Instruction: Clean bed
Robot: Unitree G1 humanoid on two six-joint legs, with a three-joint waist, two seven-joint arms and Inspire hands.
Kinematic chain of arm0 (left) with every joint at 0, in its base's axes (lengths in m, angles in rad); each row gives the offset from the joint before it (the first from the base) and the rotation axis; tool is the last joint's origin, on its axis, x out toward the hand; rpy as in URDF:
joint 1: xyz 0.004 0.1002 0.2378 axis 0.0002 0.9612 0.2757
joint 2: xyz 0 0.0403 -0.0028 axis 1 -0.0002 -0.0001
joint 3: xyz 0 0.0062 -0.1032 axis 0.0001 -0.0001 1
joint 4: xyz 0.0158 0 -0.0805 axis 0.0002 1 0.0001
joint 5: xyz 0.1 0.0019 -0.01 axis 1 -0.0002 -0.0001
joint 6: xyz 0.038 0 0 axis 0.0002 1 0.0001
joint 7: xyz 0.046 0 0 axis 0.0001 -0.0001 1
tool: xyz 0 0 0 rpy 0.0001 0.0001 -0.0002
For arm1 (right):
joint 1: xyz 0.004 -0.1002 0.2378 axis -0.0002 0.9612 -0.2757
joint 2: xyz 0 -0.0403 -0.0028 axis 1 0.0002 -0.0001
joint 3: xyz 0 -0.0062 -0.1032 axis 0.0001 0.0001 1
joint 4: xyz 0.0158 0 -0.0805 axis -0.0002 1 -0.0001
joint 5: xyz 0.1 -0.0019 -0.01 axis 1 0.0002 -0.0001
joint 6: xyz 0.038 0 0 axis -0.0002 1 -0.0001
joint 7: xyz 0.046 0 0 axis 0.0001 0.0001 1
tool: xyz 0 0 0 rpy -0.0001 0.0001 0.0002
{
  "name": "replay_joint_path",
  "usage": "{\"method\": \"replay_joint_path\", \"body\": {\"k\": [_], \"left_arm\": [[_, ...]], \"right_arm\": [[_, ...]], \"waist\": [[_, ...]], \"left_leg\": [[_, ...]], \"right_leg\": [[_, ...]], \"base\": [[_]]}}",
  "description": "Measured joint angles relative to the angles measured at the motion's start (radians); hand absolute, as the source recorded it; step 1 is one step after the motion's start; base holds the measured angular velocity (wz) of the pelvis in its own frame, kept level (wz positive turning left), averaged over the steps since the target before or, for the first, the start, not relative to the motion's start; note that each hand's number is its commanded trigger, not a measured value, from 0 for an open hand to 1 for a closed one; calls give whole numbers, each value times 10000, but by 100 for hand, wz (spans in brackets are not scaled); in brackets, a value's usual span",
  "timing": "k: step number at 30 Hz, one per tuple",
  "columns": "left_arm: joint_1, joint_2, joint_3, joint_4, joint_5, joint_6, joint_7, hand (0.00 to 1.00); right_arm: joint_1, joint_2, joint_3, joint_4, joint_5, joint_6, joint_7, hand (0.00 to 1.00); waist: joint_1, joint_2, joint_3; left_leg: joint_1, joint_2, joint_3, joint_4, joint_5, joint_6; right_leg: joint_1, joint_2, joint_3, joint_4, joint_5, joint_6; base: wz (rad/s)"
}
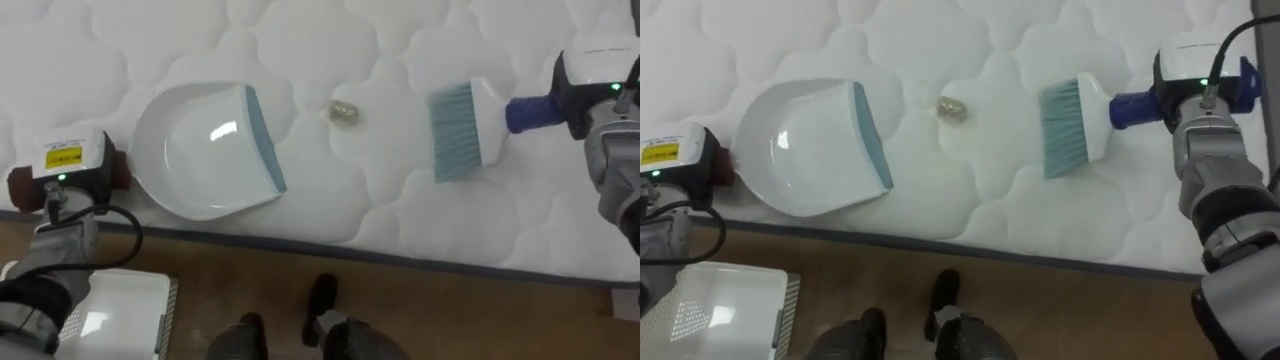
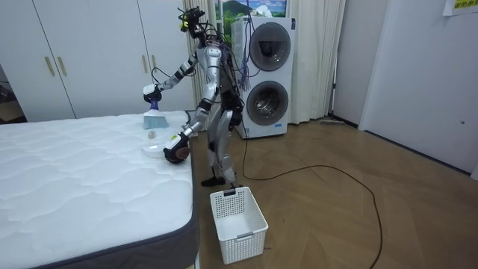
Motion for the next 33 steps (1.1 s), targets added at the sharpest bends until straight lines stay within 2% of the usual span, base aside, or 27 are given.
{"method": "replay_joint_path", "body": {"k": [3,8,13,18,20,23,26,33], "left_arm": [[-6,-5,-117,-86,-1,129,0,100],[-25,-117,-151,-131,-9,436,-4,100],[-26,-186,-149,-124,-1,615,-25,100],[-25,-294,-147,-116,1,665,-64,100],[-22,-426,-151,-101,-2,728,-125,100],[-23,-463,-152,-148,-18,812,-290,100],[-29,-592,-67,-183,-19,921,-473,100],[-39,-654,3,-257,-15,951,-713,100]], "right_arm": [[-13,102,2,-1,-154,30,-224,100],[-12,250,-5,-284,-507,421,-393,100],[-13,547,-8,-507,-901,637,-560,100],[-11,777,-7,-1086,-923,657,-504,100],[-10,1056,-5,-1176,-948,638,-357,100],[-10,1389,-4,-1224,-949,628,-167,100],[-8,1513,-5,-1268,-1058,632,9,100],[-3,1571,-1,-1396,-1242,640,314,100]], "waist": [[8,25,17],[0,151,106],[10,181,122],[44,387,198],[96,486,166],[133,517,160],[159,552,142],[166,586,123]], "left_leg": [[10,-1,-17,-21,0,0],[69,2,-27,-55,-10,-16],[161,23,-5,-60,-4,-31],[203,43,6,-66,-3,-30],[248,22,32,-146,10,-39],[292,7,35,-256,48,-64],[291,11,23,-278,54,-73],[293,-36,44,-266,77,-40]], "right_leg": [[18,-5,-33,-1,5,1],[75,-11,-68,18,17,-18],[152,13,-84,2,33,-44],[247,40,-121,-135,112,-45],[247,30,-121,-140,112,-44],[245,22,-192,-150,110,-46],[243,-19,-382,-148,109,-49],[250,-74,-384,-145,118,-63]], "base": [[0],[1],[0],[0],[0],[0],[0],[0]]}}
